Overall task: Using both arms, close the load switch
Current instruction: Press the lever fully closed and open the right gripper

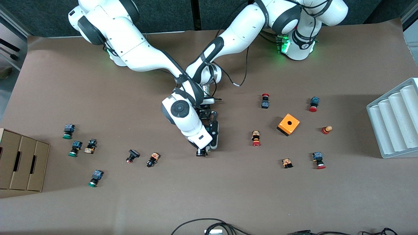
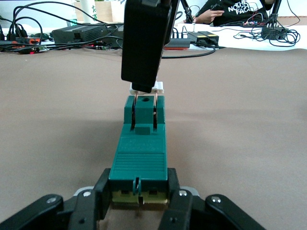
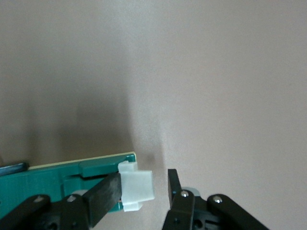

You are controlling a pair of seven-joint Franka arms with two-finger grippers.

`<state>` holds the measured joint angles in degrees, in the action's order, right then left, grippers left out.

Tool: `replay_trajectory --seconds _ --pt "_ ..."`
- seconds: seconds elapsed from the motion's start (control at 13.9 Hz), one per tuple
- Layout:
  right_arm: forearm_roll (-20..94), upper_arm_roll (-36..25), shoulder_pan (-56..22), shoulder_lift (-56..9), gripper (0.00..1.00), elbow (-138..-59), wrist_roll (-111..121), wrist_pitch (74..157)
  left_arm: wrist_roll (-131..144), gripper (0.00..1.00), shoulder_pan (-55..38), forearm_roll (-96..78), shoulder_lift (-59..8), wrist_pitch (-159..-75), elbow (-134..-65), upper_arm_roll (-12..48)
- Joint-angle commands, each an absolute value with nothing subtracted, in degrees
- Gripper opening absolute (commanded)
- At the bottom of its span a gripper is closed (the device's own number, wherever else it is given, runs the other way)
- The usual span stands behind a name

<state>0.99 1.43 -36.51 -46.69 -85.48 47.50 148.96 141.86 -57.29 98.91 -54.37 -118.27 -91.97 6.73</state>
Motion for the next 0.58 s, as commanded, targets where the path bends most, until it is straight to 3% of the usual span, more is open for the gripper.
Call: replay_trajectory --seconds 0.0,0.5 --pt "-1.49 0.79 -36.47 -48.69 0.49 -83.5 47.11 150.82 142.38 0.38 -57.22 99.49 -53.61 -118.92 -92.64 6.24" --pt "-1.58 0.7 -36.47 -49.66 0.49 -82.71 47.02 151.26 142.38 0.38 -57.22 99.49 -53.61 -118.92 -92.72 6.15"
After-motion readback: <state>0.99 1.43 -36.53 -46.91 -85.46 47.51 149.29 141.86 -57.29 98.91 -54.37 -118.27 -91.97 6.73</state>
